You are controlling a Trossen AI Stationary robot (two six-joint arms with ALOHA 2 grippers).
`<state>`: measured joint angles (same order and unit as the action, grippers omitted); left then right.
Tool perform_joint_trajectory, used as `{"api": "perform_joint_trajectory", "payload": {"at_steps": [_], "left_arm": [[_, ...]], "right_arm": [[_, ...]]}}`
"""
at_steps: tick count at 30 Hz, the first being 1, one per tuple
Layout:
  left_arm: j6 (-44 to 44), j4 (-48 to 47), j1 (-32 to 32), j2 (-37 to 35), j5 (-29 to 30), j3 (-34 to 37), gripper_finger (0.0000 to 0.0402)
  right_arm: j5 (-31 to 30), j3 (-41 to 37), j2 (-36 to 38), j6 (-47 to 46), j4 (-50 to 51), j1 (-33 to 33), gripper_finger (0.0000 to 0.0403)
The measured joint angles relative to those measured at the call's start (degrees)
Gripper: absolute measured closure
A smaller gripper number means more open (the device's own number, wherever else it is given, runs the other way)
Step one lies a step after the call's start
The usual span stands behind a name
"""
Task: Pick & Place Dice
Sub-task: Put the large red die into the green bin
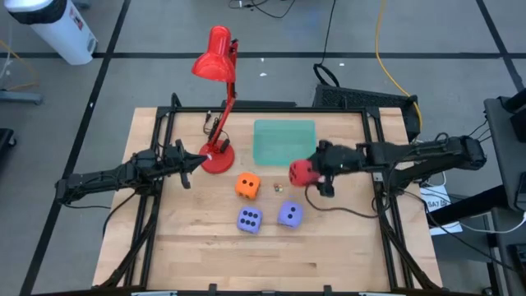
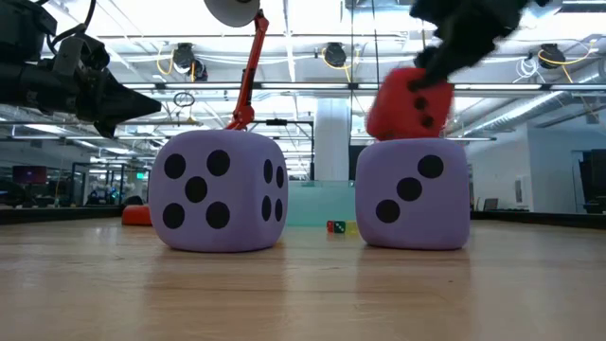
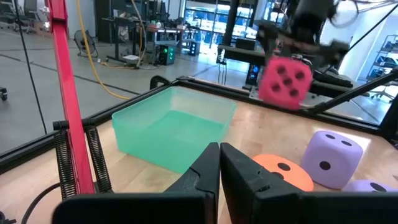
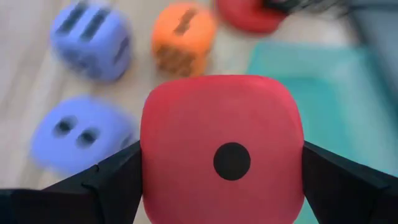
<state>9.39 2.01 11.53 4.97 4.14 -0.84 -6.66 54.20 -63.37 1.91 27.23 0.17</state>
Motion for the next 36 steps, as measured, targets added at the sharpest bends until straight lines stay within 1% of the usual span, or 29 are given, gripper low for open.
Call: {"api": "perform_joint_trajectory", "payload": {"at_steps": [3, 5, 10, 13, 19, 21, 24, 28, 30, 32, 35, 36], "left_arm": [[0.03, 0.17, 0.0, 0.0, 0.02, 0.02, 0.038], [0.08, 0.18, 0.02, 0.0, 0.01, 0.02, 0.038], [0.14, 0.23, 0.01, 0.01, -0.01, 0.02, 0.038], [0.13, 0.25, 0.02, 0.0, -0.02, 0.02, 0.038], [0.26, 0.25, 0.02, 0.0, -0.04, 0.02, 0.038], [0.5, 0.25, 0.0, 0.0, -0.04, 0.02, 0.038], [0.63, 0.25, 0.01, 0.0, -0.06, 0.02, 0.038], [0.2, 0.14, 0.0, 0.0, -0.07, 0.02, 0.038], [0.19, -0.12, 0.0, 0.0, -0.09, 0.0, 0.038], [0.17, -0.18, 0.0, 0.0, -0.09, 0.0, 0.038], [0.17, -0.21, 0.01, 0.01, 0.02, 0.0, 0.038], [0.17, -0.23, 0.02, 0.02, 0.02, 0.0, 0.038]], "right_arm": [[-3.85, 3.6, -0.74, 3.31, -0.05, -4.24, 0.0051], [-4.65, 5.32, -1.71, 4.53, 0.58, -7.9, 0.005], [-1.02, 7.04, -7.2, 9.22, 0.19, -17.14, 0.005], [-0.63, 7.03, -12.96, 12.58, 0.41, -20.18, 0.0049], [-0.36, 7.01, -21.26, 13.59, -0.07, -22.35, 0.0031], [2.24, 7.01, -22.58, 13.64, 0.07, -23.07, 0.0016], [5.02, 7.02, -22.8, 12.93, 0.17, -23.74, 0.0009], [5.29, 8.1, -22.02, 12.28, 0.65, -24.31, 0.0005], [4.79, 8.74, -21.01, 13.08, 0.33, -24.33, 0.0005], [2.39, 8.98, -20.94, 13.79, -0.78, -24.73, 0.0004], [2.21, 8.63, -21.25, 14.4, 2.15, -25.17, 0.0004], [1.86, 8.62, -21.24, 14.47, 1.78, -24.95, 0.0004]]}}
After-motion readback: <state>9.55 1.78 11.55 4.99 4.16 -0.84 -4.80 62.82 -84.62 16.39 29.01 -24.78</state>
